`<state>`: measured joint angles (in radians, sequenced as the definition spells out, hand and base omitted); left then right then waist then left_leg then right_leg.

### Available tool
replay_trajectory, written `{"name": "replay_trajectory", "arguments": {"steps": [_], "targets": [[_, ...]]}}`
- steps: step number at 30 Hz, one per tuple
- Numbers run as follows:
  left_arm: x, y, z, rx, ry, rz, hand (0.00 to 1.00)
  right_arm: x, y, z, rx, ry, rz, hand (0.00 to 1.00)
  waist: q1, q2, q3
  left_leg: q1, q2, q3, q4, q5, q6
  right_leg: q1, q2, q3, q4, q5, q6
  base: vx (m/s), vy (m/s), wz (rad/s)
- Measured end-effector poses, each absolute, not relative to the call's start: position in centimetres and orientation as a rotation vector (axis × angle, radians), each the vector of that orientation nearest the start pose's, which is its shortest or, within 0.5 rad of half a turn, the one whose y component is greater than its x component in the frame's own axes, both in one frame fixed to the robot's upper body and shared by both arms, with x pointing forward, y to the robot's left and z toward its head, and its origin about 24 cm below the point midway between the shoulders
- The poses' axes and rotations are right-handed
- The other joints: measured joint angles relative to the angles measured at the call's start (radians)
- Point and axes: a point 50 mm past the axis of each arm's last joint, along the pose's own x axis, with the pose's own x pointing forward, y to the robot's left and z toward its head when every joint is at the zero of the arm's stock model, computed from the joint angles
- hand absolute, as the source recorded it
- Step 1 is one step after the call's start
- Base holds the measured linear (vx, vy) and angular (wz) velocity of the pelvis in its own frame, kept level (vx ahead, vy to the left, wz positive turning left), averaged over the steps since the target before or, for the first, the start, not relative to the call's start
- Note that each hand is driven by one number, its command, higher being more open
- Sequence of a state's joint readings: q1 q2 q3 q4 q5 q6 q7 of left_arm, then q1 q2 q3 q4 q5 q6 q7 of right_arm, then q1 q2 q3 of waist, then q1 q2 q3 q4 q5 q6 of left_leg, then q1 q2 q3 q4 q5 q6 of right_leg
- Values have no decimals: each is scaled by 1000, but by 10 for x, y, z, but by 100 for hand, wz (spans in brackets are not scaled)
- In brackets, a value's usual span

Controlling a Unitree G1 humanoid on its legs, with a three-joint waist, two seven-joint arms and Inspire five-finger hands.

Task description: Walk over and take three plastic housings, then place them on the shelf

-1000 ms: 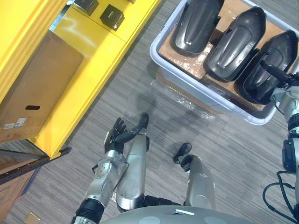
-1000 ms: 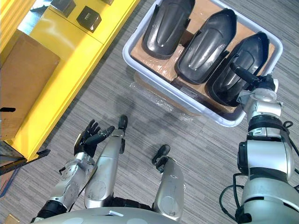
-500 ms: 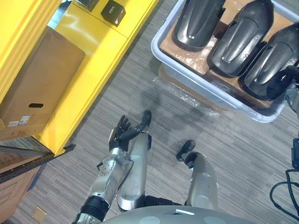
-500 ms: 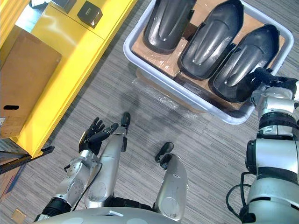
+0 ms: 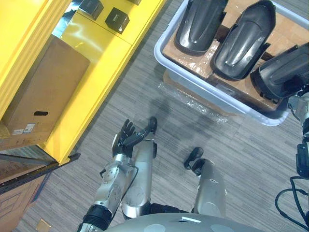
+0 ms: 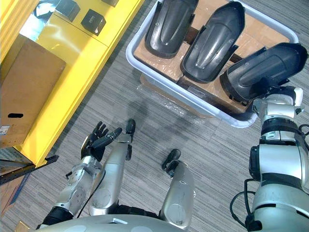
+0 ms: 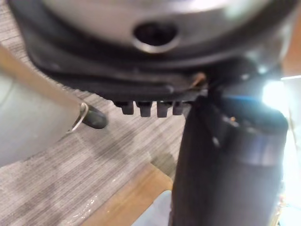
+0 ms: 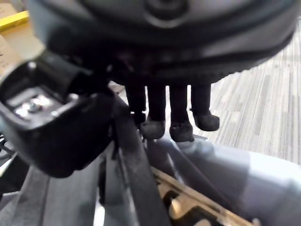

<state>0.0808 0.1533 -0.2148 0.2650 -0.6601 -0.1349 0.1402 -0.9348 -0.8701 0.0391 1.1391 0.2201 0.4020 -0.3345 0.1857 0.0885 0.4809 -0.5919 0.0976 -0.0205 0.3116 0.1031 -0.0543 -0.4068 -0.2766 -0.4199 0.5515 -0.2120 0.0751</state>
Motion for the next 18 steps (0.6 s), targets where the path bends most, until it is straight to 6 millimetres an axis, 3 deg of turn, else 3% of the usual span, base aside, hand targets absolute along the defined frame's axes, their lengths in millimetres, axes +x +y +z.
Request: {"name": "replay_trajectory", "arguments": {"steps": [7, 11, 15, 18], "targets": [[213, 167, -36, -447, 307, 146, 100, 321, -409, 174, -406, 368, -927, 0, -21, 0, 0, 66, 19, 18, -20, 3, 0, 84, 35, -1, -70, 26, 4, 31, -11, -4], [206, 172, -38, -443, 313, 159, 100, 313, -420, 185, -457, 315, -970, 0, -29, -4, 2, 132, 19, 31, -63, 9, 0, 142, 46, 4, -120, 40, 10, 31, -14, -6], [196, 185, -34, -466, 290, 174, 100, 311, -419, 198, -522, 202, -1016, 0, -50, -28, 14, 201, 21, 45, -114, 18, -2, 201, 57, 8, -163, 52, 12, 57, -21, -6], [194, 191, -25, -525, 242, 166, 100, 309, -410, 210, -680, 71, -1014, 0, -60, -42, 17, 261, 21, 66, -129, 18, -2, 261, 57, 11, -189, 54, 15, 65, -16, -3]]}}
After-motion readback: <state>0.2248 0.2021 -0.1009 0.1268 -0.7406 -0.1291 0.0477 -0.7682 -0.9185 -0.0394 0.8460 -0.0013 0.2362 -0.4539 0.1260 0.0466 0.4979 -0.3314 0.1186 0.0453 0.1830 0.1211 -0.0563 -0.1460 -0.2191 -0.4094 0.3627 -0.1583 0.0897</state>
